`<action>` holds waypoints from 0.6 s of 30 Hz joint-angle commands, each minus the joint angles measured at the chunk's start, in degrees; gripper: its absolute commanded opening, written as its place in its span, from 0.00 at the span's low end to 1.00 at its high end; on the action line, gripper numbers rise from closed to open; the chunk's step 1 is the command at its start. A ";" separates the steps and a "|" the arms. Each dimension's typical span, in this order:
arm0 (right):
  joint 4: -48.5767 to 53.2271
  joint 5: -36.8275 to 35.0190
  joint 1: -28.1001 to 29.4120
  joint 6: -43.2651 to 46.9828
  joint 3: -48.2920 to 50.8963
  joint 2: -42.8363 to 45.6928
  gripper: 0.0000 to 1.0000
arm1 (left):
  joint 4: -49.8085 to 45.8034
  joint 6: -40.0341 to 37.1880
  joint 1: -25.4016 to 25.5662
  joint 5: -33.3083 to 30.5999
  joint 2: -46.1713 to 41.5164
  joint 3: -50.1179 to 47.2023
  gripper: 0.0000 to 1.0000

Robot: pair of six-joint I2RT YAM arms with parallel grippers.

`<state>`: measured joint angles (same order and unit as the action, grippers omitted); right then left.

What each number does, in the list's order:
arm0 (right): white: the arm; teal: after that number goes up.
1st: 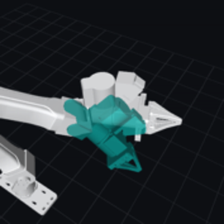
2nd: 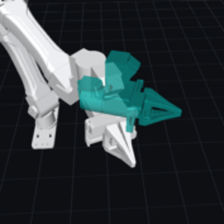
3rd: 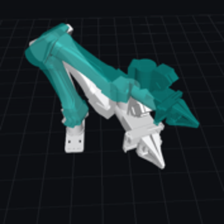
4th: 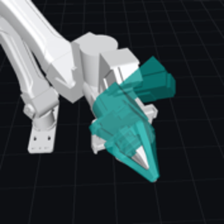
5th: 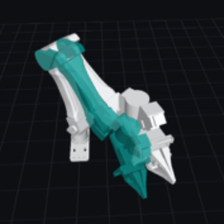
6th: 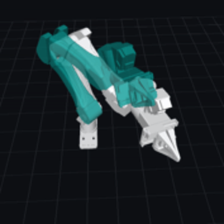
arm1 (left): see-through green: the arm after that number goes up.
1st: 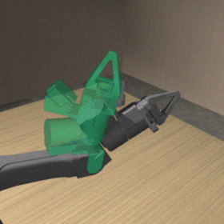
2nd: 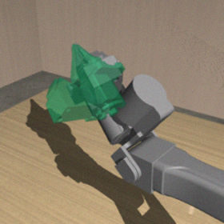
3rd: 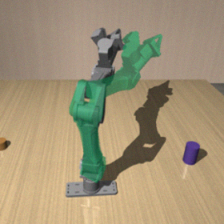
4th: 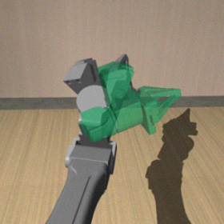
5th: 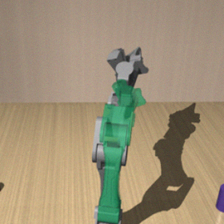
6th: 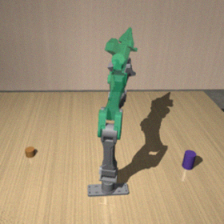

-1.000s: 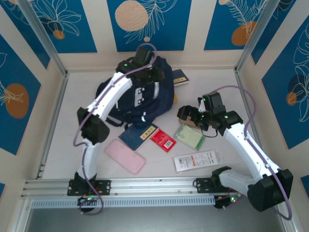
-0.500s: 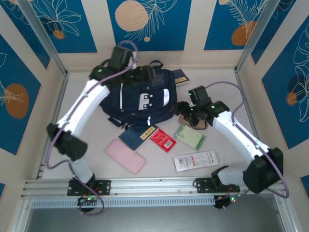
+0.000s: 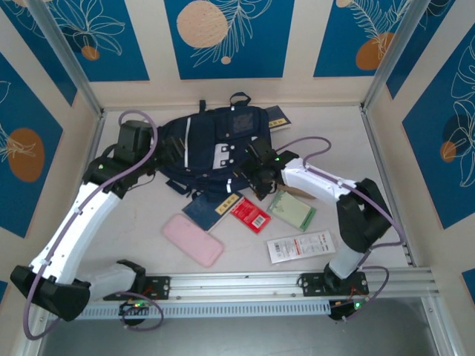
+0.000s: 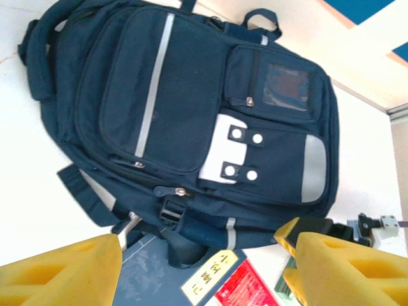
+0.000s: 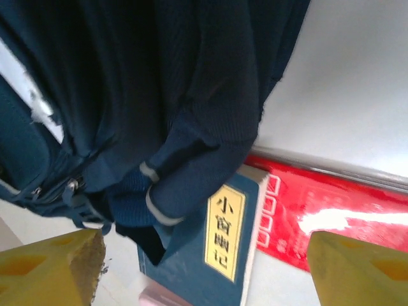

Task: Pack the student bag

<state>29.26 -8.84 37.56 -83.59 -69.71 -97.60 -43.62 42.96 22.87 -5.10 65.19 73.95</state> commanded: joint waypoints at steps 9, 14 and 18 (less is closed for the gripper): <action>-17.07 -1.62 -0.26 -6.60 0.50 -11.39 0.25 | 2.03 -2.19 -1.26 -0.96 -2.76 -6.10 0.72; -12.27 -3.30 -1.02 -2.52 -2.19 -6.49 0.00 | 1.32 -3.46 -1.74 -3.09 -4.13 -6.52 0.72; -3.65 -4.13 -2.49 4.18 -8.93 -2.01 0.00 | 1.43 -3.82 -2.09 -3.93 -4.85 -6.53 0.72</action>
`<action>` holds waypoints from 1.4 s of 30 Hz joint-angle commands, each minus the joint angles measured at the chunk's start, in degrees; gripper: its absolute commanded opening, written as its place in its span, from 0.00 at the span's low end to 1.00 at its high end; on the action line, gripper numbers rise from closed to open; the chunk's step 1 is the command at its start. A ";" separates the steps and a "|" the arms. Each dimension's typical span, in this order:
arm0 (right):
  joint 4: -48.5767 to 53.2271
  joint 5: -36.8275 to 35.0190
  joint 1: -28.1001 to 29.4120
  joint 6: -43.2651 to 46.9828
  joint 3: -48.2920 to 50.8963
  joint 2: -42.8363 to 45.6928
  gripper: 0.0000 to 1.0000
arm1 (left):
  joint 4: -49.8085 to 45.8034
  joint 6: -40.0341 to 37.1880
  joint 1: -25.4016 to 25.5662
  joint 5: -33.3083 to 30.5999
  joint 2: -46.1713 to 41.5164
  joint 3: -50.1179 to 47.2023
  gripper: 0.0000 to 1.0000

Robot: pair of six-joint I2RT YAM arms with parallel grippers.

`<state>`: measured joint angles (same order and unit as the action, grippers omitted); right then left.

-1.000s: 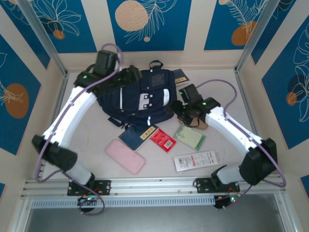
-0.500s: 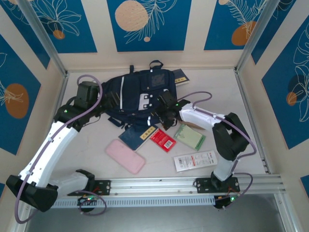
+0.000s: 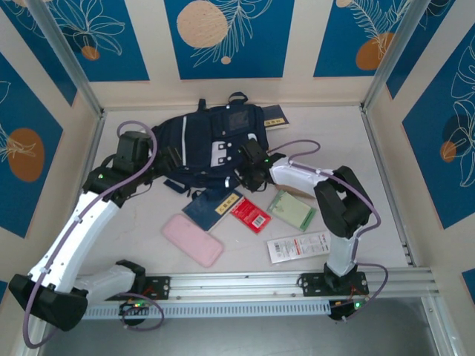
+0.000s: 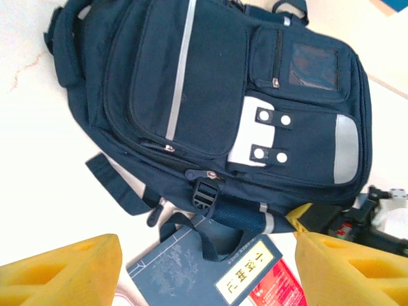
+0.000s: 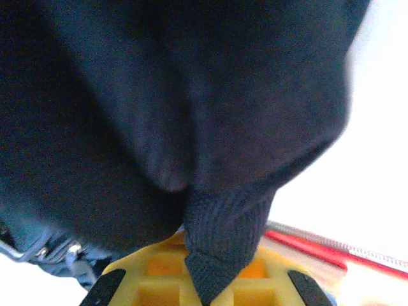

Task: Pack the student bag

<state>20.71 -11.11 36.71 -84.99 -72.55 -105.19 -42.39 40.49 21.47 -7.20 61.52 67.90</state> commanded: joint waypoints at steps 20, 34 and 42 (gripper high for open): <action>24.58 13.27 -21.96 27.44 0.81 25.94 0.05 | 0.24 -5.48 -0.65 6.74 -0.09 -3.53 0.71; 28.70 -9.12 -6.69 52.18 -5.80 18.92 0.75 | 1.78 -9.65 1.20 11.88 3.00 -5.62 0.69; 28.10 4.45 -0.64 58.24 -20.21 2.47 0.61 | 2.49 -10.86 1.20 8.96 2.05 -7.58 0.69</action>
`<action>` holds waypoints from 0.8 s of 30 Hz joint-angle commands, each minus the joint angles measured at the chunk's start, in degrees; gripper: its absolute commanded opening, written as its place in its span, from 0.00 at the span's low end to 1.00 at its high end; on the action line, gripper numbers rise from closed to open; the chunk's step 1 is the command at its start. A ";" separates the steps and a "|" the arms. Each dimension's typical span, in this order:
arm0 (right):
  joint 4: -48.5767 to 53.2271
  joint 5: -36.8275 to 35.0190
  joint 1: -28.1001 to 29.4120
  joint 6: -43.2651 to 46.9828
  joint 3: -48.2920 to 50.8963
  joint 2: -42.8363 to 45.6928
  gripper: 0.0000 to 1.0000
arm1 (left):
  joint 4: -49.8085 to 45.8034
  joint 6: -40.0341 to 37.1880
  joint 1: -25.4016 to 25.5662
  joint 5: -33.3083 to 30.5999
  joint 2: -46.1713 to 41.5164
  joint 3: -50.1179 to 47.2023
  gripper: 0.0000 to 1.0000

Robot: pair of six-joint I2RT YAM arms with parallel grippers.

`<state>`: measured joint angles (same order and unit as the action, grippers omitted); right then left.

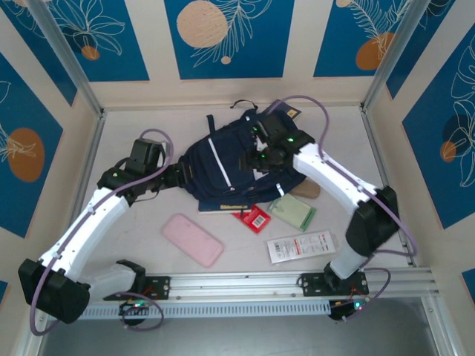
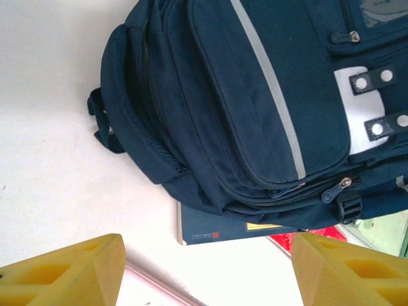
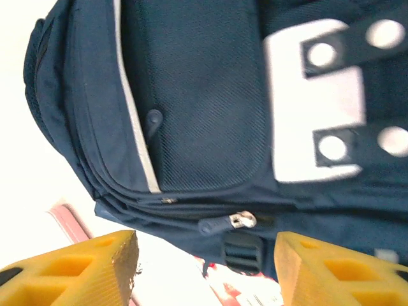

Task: Pack the student bag

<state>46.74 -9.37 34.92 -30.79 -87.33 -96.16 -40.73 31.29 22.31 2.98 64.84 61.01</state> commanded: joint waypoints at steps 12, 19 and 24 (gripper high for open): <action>0.20 17.06 2.33 10.08 -16.95 -23.28 0.53 | 1.36 -2.64 0.28 -0.31 -1.82 -1.81 0.70; 0.43 22.54 2.44 11.58 -17.95 -27.43 0.33 | 1.99 -2.62 0.29 1.21 -1.12 -1.95 0.69; 0.36 26.89 2.10 12.28 -18.28 -29.21 0.22 | 3.28 -2.63 0.29 2.84 -1.07 -2.64 0.69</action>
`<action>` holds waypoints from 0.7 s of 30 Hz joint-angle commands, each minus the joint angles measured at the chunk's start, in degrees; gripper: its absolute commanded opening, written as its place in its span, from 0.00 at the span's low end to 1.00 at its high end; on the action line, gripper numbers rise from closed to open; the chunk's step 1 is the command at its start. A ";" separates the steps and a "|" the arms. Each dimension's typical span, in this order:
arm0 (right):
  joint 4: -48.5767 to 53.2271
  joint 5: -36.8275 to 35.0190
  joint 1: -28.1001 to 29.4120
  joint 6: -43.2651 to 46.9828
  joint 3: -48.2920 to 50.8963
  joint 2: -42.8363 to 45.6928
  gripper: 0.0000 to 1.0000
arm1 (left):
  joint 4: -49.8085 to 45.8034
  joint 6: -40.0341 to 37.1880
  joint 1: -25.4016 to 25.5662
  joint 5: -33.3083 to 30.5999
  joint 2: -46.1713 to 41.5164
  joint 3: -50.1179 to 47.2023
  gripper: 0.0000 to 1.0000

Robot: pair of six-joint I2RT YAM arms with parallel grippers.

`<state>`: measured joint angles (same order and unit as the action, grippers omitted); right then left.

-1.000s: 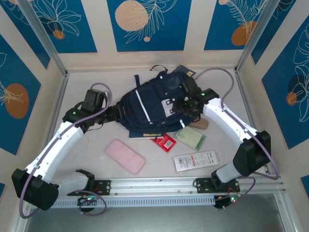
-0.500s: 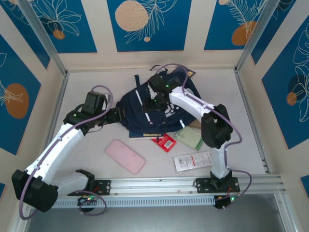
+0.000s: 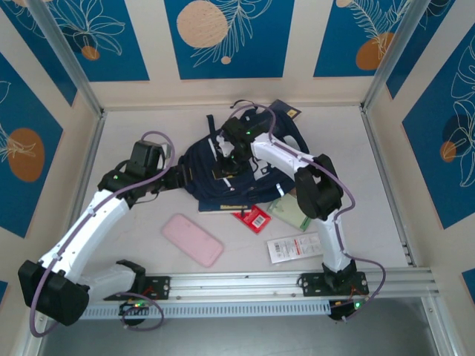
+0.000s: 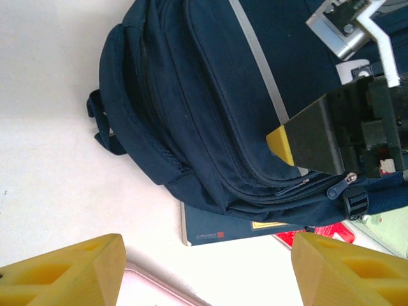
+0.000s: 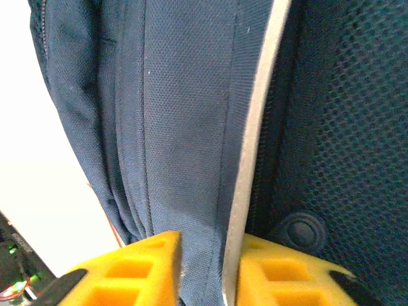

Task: Pack the student bag

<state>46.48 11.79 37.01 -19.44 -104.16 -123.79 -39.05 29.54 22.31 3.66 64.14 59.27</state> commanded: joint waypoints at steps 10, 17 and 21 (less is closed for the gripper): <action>-3.94 12.00 -5.26 -9.94 -4.35 5.93 0.00 | 8.72 -4.48 4.07 2.96 -4.23 -4.69 0.70; -3.90 16.00 -7.86 -16.92 -8.56 9.07 0.00 | 11.02 -7.99 12.68 -1.55 -2.77 -5.91 0.63; -4.73 16.95 -9.11 -21.18 -8.02 10.85 0.00 | 13.07 -9.46 18.25 -6.42 -0.56 -6.72 0.55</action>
<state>44.18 23.75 28.60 -35.51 -110.26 -116.95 -28.42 22.48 37.56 1.56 62.33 53.60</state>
